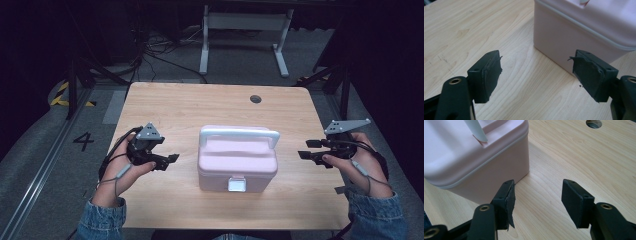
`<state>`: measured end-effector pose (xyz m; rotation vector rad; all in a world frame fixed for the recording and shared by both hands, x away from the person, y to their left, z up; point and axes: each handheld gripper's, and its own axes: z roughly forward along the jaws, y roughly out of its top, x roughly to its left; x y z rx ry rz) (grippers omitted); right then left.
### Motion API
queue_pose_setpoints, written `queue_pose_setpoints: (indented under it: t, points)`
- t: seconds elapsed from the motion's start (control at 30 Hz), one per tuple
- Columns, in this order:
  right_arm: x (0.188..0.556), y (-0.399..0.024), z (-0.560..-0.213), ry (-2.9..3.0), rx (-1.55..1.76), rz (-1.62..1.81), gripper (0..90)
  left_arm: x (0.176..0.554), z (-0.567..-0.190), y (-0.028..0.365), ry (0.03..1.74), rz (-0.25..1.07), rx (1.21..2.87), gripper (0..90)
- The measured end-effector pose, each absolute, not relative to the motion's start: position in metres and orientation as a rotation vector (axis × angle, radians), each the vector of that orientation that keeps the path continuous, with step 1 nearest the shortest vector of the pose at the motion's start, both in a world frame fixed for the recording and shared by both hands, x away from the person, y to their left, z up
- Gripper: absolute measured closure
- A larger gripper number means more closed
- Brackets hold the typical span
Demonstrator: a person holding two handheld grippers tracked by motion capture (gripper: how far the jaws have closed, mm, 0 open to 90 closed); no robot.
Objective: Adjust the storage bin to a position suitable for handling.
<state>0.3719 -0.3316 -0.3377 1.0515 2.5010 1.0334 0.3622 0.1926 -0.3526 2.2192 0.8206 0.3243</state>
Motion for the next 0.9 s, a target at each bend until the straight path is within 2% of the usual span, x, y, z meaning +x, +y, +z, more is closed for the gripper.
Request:
queue_pose_setpoints:
  t: [0.4, 0.57, 0.63, 0.9]
  points:
    - [0.369, -0.332, -0.34, 2.499, 1.053, 1.022, 44.3, 0.361, -0.341, 0.172, 0.761, 0.291, 2.107, 24.8]
    - [0.366, -0.333, -0.341, 2.496, 1.063, 1.027, 44.0, 0.363, -0.338, 0.159, 0.721, 0.289, 2.073, 29.1]
    - [0.366, -0.333, -0.341, 2.495, 1.061, 1.025, 43.9, 0.363, -0.338, 0.156, 0.711, 0.283, 2.068, 34.5]
    - [0.361, -0.336, -0.344, 2.487, 1.07, 1.03, 43.6, 0.371, -0.343, 0.137, 0.644, 0.276, 1.989, 41.3]
